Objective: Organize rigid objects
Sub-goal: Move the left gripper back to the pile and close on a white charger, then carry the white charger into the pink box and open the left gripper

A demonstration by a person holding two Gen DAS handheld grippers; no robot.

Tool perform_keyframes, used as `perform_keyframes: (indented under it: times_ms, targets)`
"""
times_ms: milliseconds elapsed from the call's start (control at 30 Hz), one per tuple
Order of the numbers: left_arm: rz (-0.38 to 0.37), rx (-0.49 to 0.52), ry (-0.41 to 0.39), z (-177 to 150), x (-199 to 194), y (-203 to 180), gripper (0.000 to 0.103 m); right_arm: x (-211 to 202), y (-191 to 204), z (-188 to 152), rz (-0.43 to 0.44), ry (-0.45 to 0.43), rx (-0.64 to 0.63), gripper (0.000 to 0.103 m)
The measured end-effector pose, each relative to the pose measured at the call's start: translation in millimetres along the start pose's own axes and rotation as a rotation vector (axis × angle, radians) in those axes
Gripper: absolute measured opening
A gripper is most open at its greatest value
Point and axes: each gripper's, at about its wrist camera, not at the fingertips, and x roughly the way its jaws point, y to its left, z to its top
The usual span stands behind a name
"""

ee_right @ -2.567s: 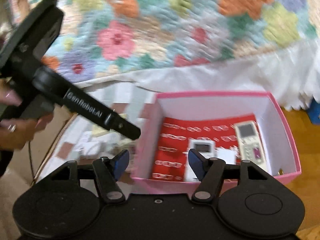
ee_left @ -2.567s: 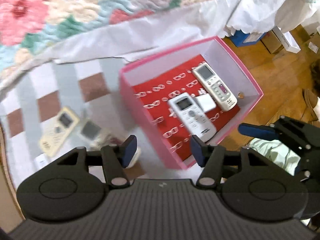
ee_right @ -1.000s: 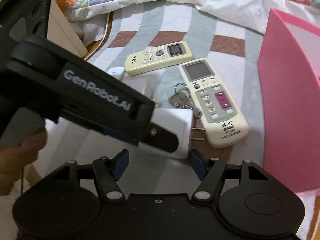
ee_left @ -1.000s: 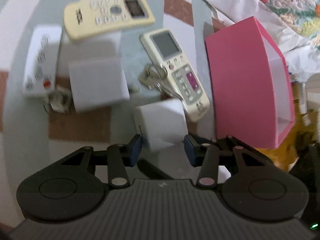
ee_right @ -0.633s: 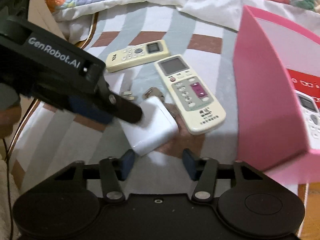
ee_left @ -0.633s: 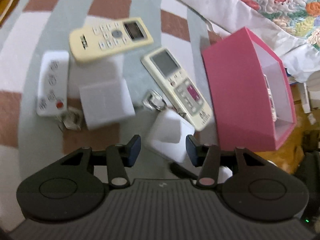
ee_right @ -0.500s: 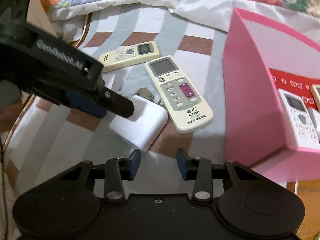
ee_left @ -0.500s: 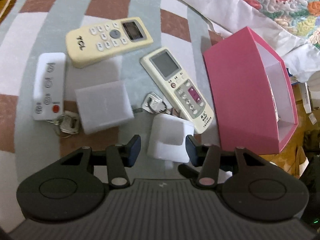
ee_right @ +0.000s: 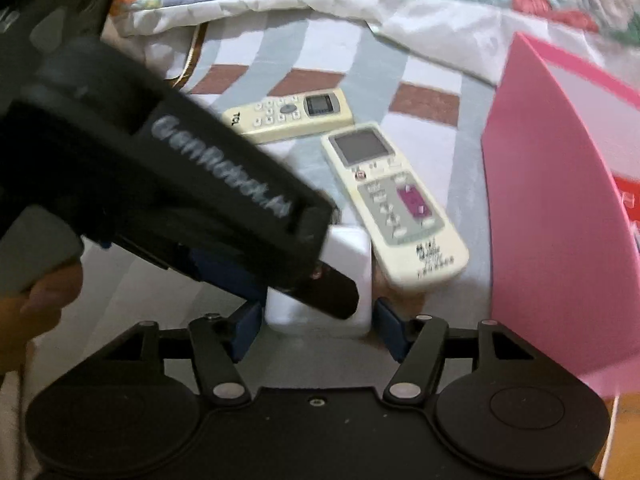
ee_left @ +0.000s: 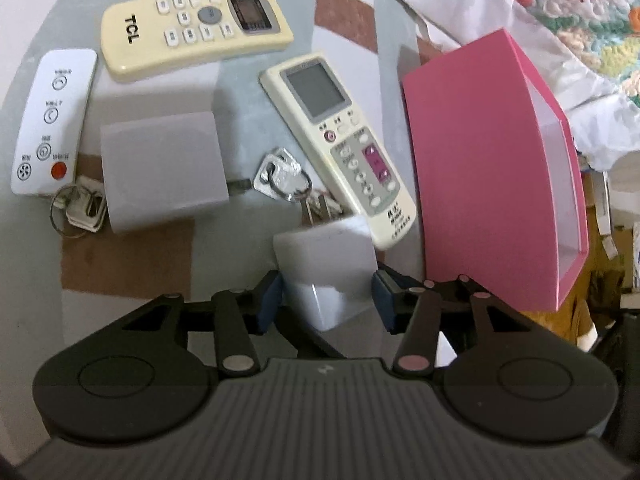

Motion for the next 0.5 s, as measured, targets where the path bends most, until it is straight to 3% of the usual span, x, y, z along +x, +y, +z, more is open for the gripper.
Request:
perform_keyframes:
  times_ms: [267,500]
  targets:
    - [0.081,0.092,-0.064,-28,-16,-23,0.045,-18,2,-5,0.035,0.016,0.001,0.061]
    - [0.093,0.152,-0.128,-55,-47,-45,0.045,-54,7,-5,0.043,0.009,-0.030,0.061]
